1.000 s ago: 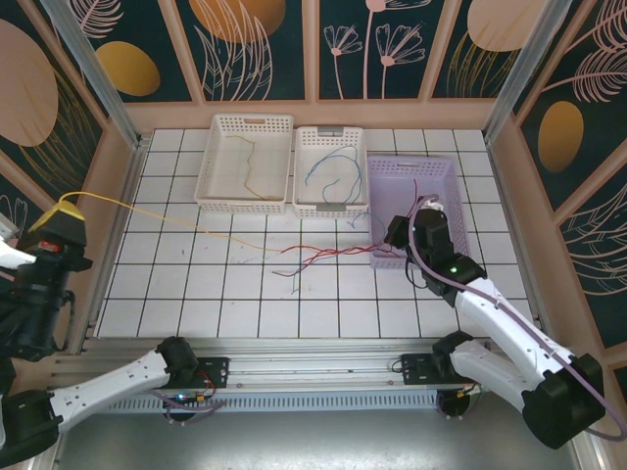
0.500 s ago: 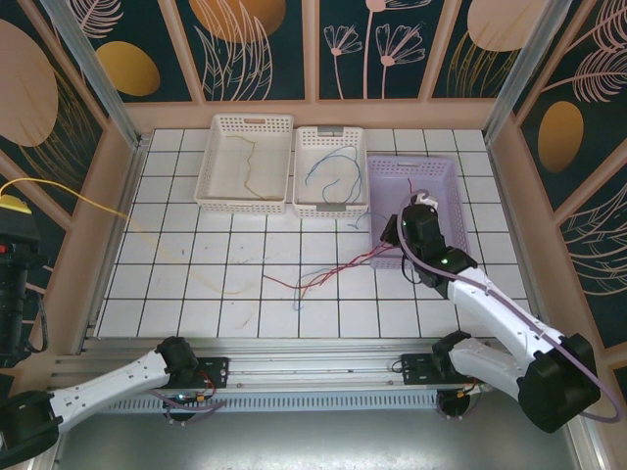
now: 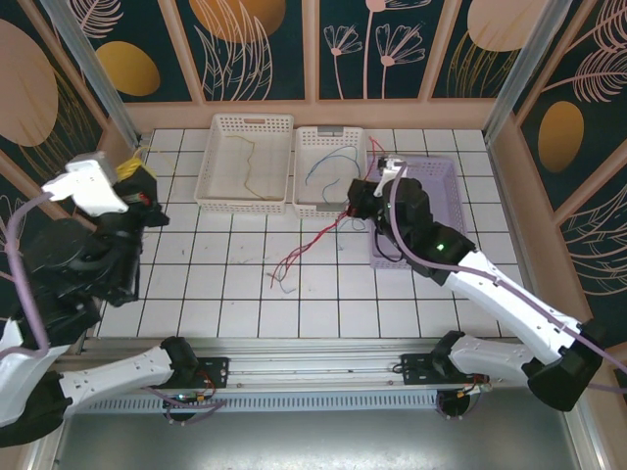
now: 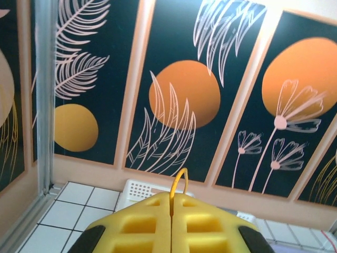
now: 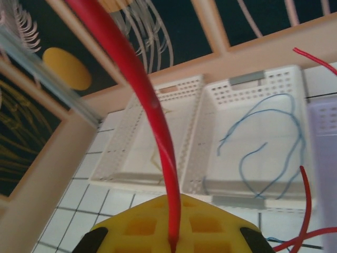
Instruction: Untangle the cables
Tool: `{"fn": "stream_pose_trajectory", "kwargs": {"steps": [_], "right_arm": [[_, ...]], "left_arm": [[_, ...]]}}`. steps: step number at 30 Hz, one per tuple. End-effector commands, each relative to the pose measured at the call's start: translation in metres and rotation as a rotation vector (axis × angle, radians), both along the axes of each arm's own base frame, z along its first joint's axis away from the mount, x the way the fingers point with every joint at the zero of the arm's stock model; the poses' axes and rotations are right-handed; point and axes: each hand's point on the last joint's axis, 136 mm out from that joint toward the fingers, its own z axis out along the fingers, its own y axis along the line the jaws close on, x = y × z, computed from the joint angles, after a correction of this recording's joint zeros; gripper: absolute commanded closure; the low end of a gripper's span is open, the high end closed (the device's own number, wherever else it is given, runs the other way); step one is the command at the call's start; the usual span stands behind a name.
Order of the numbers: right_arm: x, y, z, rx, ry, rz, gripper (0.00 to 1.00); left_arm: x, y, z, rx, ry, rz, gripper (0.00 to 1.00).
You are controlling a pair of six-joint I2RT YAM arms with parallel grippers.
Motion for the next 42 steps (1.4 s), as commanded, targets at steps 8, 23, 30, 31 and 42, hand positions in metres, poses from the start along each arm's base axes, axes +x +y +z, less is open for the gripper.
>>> {"fn": "stream_pose_trajectory", "kwargs": {"steps": [8, 23, 30, 31, 42], "right_arm": [[-0.008, 0.059, -0.062, -0.055, 0.089, 0.115, 1.00], [-0.018, 0.098, -0.159, -0.068, 0.246, 0.199, 1.00], [-0.023, 0.099, -0.190, -0.077, 0.288, 0.206, 1.00], [-0.023, 0.100, -0.194, -0.079, 0.293, 0.207, 1.00], [-0.026, 0.123, -0.218, -0.114, 0.320, 0.286, 1.00]], "left_arm": [[0.015, -0.025, 0.051, 0.053, -0.153, 0.019, 1.00], [0.083, -0.063, 0.099, 0.175, -0.245, 0.063, 1.00], [0.100, -0.067, 0.146, 0.151, -0.323, 0.078, 1.00], [0.101, -0.068, 0.151, 0.147, -0.331, 0.078, 1.00], [0.105, -0.056, 0.182, 0.135, -0.445, 0.162, 1.00]]}}
